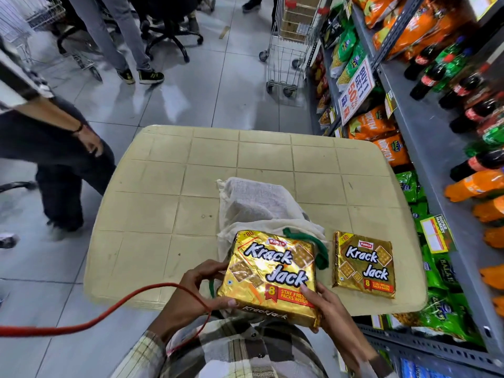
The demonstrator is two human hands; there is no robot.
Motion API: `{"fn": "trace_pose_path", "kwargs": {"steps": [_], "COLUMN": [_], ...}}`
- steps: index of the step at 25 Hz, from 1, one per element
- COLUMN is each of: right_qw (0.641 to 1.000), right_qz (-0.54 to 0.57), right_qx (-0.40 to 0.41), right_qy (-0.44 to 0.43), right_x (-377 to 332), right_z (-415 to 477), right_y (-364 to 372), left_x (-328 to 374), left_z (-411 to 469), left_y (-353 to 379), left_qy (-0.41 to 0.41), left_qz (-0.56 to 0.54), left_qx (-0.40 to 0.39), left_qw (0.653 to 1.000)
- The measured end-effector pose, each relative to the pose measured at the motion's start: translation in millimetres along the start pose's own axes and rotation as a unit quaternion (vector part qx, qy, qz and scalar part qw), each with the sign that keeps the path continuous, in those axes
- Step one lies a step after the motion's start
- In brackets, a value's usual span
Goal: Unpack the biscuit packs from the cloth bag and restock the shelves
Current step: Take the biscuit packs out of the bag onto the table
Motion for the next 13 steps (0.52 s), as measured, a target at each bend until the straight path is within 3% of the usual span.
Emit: {"fn": "trace_pose_path", "kwargs": {"steps": [4, 7, 13], "right_qw": [0.998, 0.998, 0.998], "right_qz": [0.051, 0.024, -0.012], "right_qx": [-0.026, -0.035, -0.069], "right_qy": [0.028, 0.044, 0.002], "right_x": [4, 6, -20], "right_z": [-14, -24, -50], "right_y": [18, 32, 48], "left_x": [11, 22, 48], "left_z": [-17, -29, -43], "left_y": [-18, -31, -43], "left_qy": [0.015, 0.028, 0.060], "left_qz": [-0.001, 0.012, 0.012], "left_qx": [-0.009, -0.015, -0.008], "left_qw": [1.000, 0.999, 0.998]}}
Point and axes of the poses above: each hand's wrist, its own z-axis towards the middle knuckle, its own y-axis out of the palm, x = y × z, the point moved 3 cm from there along z, towards the middle knuckle, and after that the axes turned 7 degrees about -z, right-handed, at the moved point
